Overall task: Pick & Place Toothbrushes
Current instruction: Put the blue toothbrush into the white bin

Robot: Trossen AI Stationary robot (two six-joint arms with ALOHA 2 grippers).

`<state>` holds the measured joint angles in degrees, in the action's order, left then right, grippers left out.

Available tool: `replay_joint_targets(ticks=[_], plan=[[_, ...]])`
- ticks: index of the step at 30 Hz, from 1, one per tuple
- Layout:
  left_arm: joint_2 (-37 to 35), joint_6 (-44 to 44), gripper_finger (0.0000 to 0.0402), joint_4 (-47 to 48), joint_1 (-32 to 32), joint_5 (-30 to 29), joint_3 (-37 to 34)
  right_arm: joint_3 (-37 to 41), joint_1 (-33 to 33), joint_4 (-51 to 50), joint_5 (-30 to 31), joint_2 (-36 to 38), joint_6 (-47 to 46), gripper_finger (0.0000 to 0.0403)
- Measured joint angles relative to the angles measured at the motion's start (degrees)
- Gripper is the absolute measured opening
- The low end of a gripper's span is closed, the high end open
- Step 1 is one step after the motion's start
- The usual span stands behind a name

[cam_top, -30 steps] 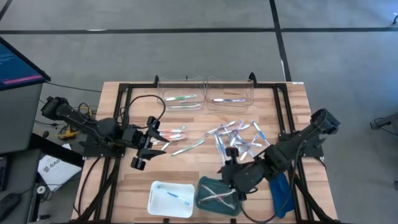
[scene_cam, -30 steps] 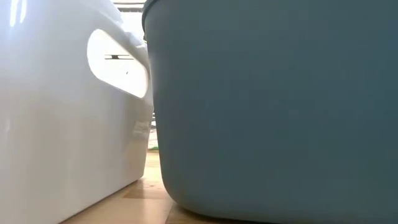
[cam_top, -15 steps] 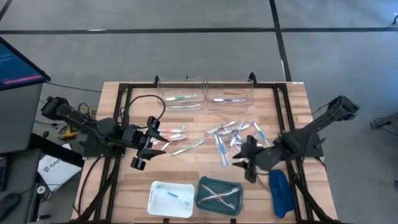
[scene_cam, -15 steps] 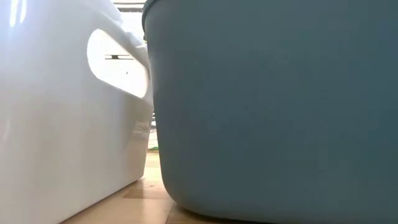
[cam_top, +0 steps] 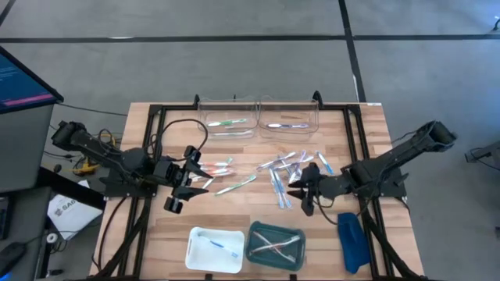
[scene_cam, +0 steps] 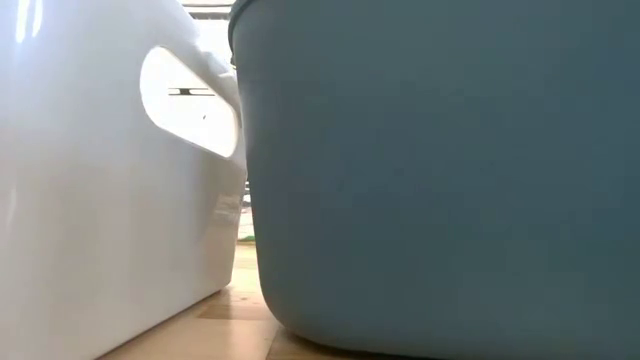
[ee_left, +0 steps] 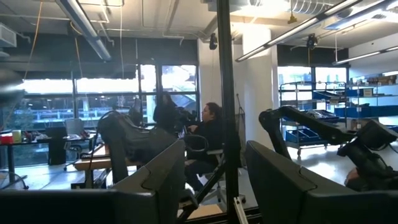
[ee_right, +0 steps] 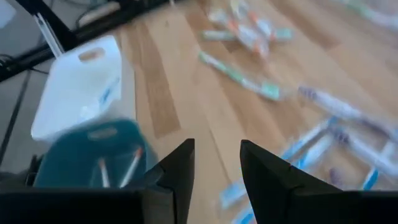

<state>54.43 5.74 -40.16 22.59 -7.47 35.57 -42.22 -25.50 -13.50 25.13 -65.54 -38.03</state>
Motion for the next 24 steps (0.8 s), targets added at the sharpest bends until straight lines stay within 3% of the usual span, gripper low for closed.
replay_joint_targets(ticks=[6, 12, 17, 24], plan=[[0.0, 0.02, 0.0163, 0.01, 0.0, 0.0, 0.0, -0.04, 4.52, 5.02, -0.03, 0.03, 4.8, 0.0123], [0.0, 0.02, 0.0163, 0.13, 0.0, 0.0, 0.0, -0.04, 9.84, 4.45, -0.17, 0.0, 2.73, 0.0123], [0.0, 0.02, 0.0163, 0.18, 0.0, 0.02, 0.0, -0.06, 15.02, -1.61, -1.09, 0.46, -3.96, 0.0123], [0.0, 0.02, 0.0163, 0.21, 0.0, 0.05, 0.0, -0.06, 21.09, -17.53, -2.11, 0.44, -10.1, 0.0123]])
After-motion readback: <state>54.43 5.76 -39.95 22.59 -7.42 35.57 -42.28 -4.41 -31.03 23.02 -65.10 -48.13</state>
